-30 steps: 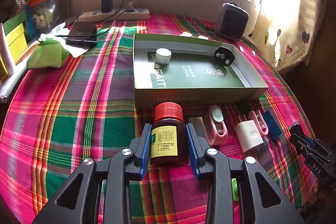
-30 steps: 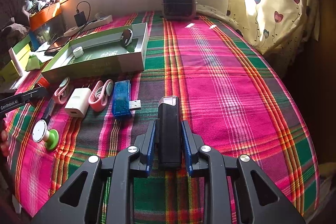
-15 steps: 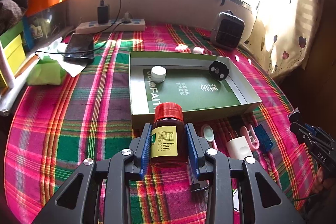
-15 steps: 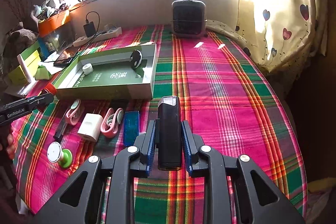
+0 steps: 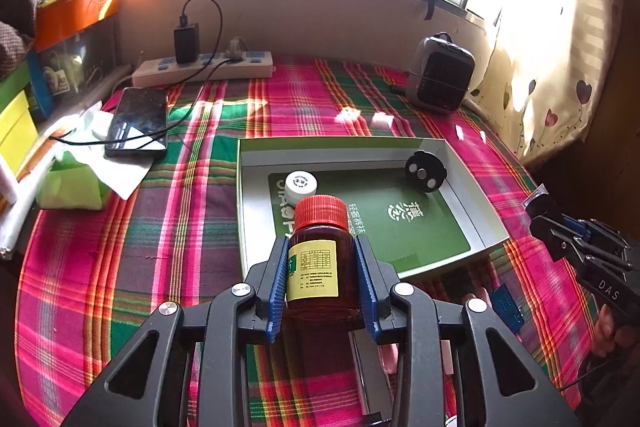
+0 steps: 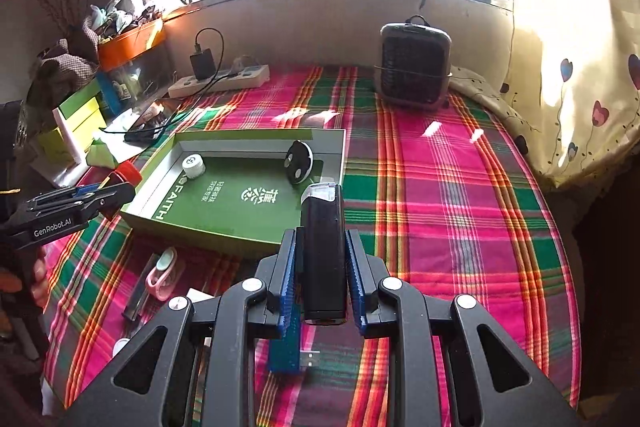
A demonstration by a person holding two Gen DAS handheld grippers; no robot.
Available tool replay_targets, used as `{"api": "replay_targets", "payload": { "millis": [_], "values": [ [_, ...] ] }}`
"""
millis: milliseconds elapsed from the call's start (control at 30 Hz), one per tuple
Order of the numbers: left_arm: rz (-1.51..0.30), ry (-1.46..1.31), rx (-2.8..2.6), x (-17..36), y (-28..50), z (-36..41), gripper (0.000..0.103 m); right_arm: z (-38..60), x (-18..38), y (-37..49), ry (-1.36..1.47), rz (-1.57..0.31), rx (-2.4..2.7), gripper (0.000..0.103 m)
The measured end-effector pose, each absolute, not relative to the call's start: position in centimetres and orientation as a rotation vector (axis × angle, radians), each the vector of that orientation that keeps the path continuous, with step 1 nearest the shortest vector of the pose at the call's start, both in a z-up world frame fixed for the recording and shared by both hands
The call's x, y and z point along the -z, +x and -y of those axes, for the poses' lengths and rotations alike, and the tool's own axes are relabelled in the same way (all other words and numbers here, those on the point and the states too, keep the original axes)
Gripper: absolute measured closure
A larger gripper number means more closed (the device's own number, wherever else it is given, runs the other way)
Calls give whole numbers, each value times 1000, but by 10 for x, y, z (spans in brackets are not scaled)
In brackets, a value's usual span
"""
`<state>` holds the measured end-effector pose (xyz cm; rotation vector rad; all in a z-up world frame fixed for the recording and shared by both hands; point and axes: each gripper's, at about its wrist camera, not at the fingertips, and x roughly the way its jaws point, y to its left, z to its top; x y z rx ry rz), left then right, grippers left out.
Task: Organize rigid objects
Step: 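Carry the black device and brown bottle into the green box with both tools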
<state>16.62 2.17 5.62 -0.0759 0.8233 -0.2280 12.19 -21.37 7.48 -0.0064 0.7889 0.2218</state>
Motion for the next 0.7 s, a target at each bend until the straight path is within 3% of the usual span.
{"api": "replay_targets", "payload": {
  "millis": [700],
  "values": [
    [-903,-69,208,-27,213,-12,72,171,-38,218,-49,-890,-388,78]
  ]
}}
